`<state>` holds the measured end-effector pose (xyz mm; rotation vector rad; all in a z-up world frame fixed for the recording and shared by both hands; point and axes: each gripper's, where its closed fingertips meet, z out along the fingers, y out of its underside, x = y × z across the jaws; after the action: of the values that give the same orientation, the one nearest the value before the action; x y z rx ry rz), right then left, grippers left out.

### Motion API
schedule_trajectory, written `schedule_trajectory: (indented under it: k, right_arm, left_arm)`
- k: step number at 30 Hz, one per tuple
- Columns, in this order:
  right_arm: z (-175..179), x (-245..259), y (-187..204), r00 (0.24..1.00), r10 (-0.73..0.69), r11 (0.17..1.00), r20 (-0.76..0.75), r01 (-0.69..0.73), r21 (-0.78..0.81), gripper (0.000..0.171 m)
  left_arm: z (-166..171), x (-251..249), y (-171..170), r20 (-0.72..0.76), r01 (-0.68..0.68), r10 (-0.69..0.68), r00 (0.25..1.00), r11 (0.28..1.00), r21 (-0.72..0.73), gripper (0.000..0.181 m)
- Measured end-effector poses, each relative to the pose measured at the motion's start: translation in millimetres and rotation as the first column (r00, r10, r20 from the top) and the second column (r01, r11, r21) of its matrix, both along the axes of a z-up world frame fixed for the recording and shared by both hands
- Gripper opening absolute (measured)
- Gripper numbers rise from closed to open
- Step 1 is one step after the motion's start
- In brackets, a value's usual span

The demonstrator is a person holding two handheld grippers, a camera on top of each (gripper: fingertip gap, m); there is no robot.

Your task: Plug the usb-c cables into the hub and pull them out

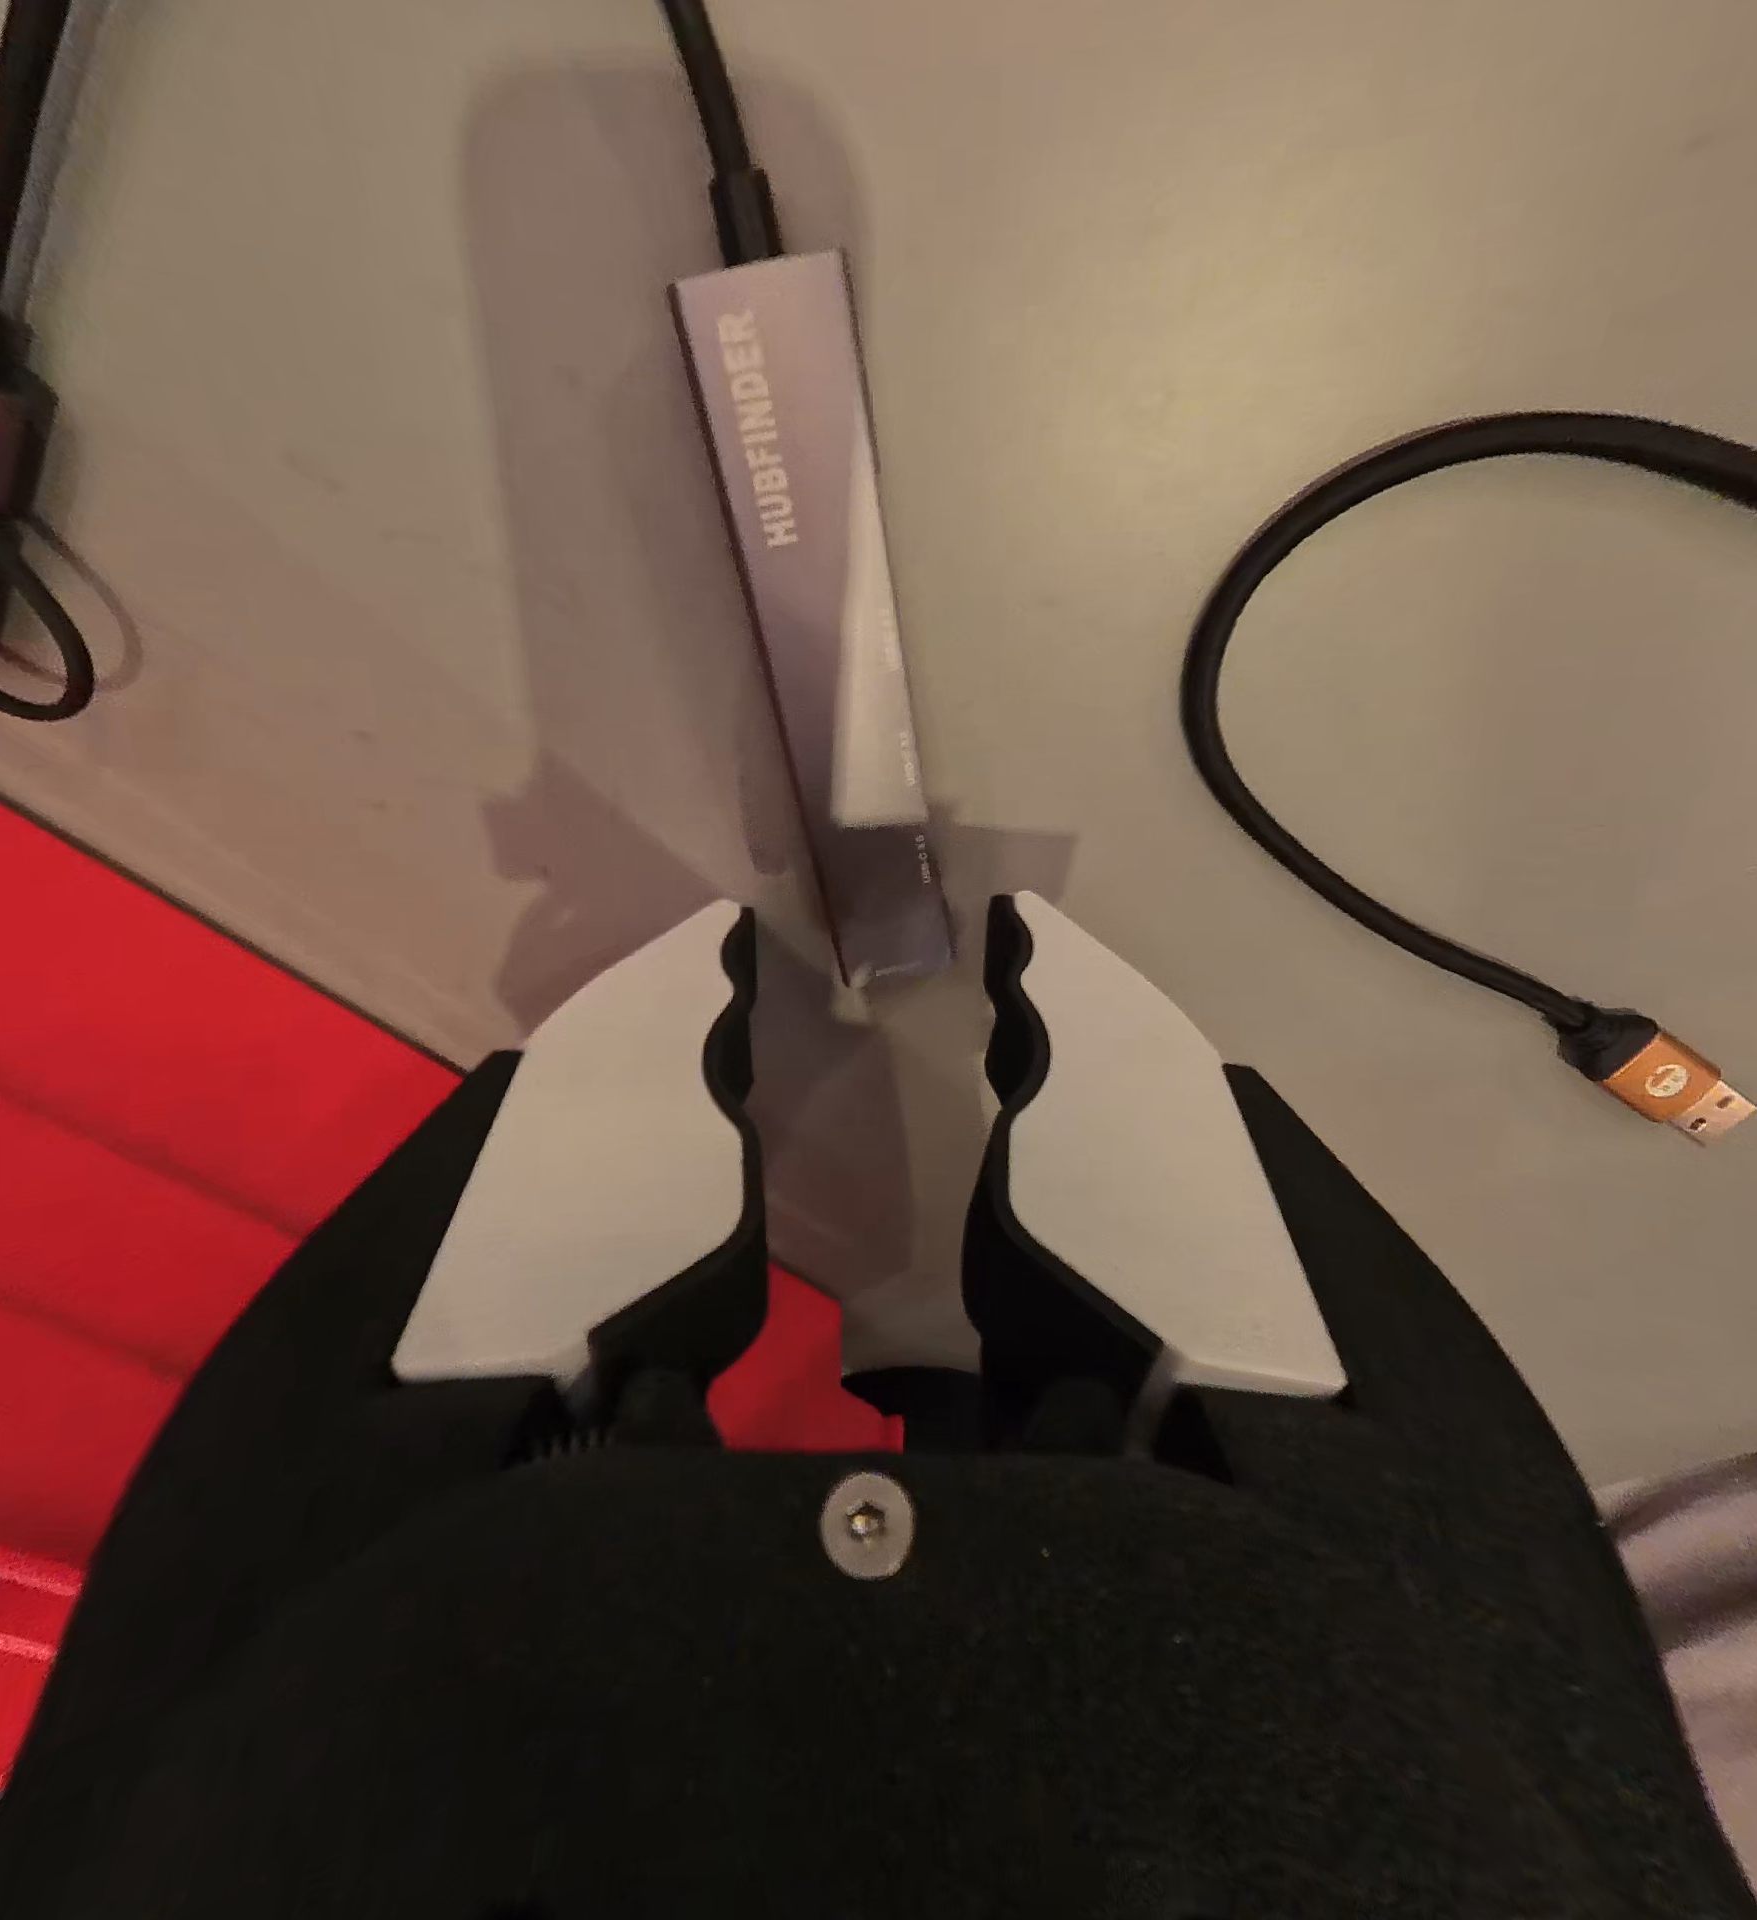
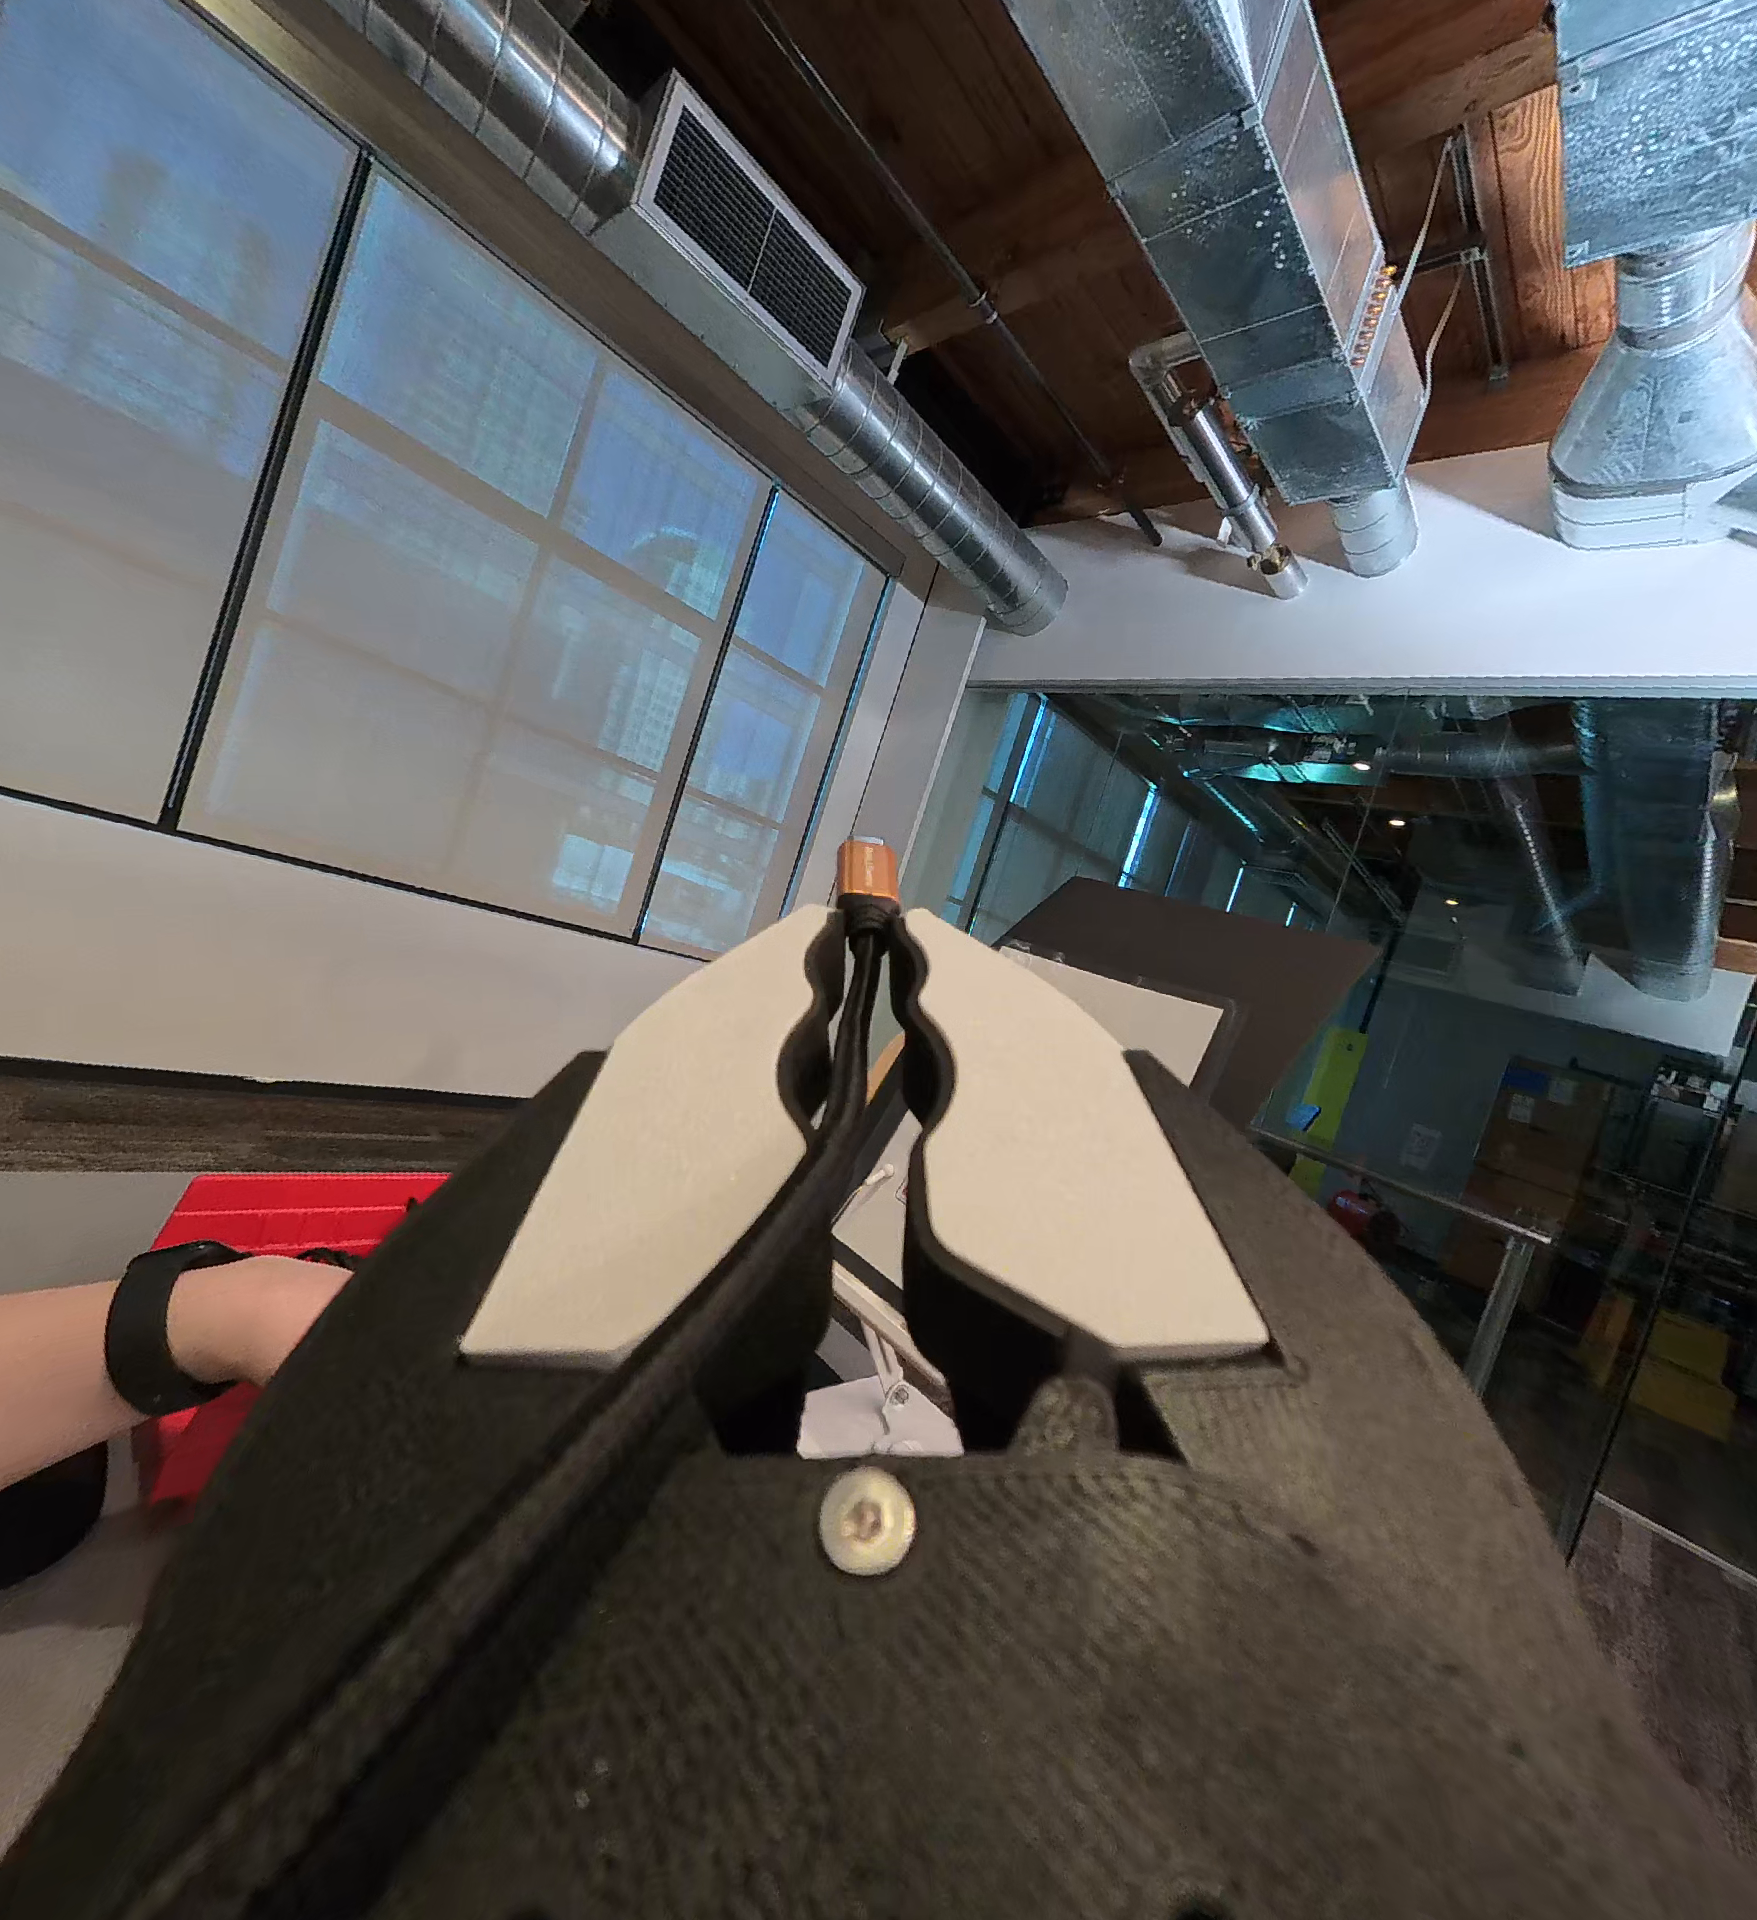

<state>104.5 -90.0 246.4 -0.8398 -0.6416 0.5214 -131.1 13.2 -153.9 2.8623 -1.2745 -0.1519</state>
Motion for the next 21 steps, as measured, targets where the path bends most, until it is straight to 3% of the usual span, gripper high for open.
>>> schedule_trajectory:
  k: [5, 7, 21]
  right_arm:
    - [-0.7, -0.2, 1.6, 1.000, -0.007, 1.000, 0.004, 0.007, -0.001, 0.009]
    - [-1.3, -0.4, 2.5, 1.000, -0.008, 1.000, 0.008, 0.008, -0.004, 0.009]
    - [-2.5, -0.4, 4.2, 1.000, -0.008, 1.000, 0.011, 0.008, -0.011, 0.009]
  left_arm:
    - [-5.5, -8.8, -0.4, -0.039, -0.025, 0.024, 0.999, 0.999, -0.024, 0.039]
    - [-6.0, -7.1, 0.6, -0.034, -0.032, 0.031, 0.999, 0.999, -0.023, 0.023]
    - [-5.4, -6.2, 2.0, -0.050, 0.056, -0.055, 0.997, 0.998, 0.013, 0.022]
